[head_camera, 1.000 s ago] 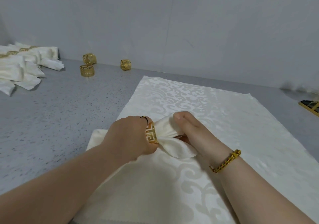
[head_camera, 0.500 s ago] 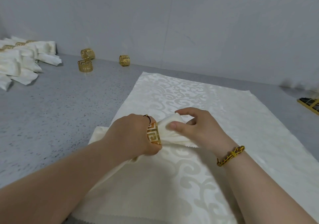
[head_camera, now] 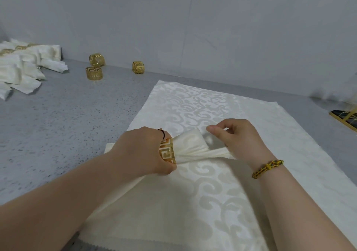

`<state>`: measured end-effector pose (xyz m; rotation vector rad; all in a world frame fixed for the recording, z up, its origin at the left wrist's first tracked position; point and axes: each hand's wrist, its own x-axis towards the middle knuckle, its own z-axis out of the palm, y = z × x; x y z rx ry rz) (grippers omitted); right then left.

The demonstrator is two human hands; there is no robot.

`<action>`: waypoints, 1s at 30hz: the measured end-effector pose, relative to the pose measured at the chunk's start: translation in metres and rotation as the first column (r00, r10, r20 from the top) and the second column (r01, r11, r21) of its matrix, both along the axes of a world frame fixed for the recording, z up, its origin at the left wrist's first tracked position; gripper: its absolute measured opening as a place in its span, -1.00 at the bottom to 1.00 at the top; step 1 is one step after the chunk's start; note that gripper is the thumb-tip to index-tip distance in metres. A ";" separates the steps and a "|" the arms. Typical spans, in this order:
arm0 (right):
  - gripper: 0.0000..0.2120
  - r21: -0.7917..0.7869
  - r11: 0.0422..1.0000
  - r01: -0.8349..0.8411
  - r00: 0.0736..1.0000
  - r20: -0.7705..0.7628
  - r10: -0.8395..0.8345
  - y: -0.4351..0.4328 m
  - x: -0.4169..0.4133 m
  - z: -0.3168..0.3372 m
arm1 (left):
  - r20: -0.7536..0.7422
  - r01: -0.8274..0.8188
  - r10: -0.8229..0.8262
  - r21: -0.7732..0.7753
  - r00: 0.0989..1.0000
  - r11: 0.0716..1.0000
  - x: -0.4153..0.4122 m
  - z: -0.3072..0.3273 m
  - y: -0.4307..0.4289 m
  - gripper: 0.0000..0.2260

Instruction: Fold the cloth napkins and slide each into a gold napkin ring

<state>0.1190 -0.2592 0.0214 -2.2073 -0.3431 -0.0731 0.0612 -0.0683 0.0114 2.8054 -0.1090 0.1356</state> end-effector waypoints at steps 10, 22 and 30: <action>-0.79 0.053 0.976 -0.211 0.942 -0.254 0.218 0.010 -0.013 0.001 | 0.016 0.099 -0.102 0.125 0.995 0.987 -0.002 0.002 0.001 -0.63; -0.87 0.182 0.968 -0.175 0.971 -0.133 0.201 0.032 -0.020 -0.011 | 0.115 -0.002 -0.014 0.134 0.993 0.991 -0.008 -0.004 0.010 -0.64; -0.87 0.151 0.969 -0.193 0.950 -0.217 0.223 0.030 -0.021 -0.011 | 0.100 0.003 -0.015 0.118 0.995 0.993 -0.012 -0.005 0.015 -0.50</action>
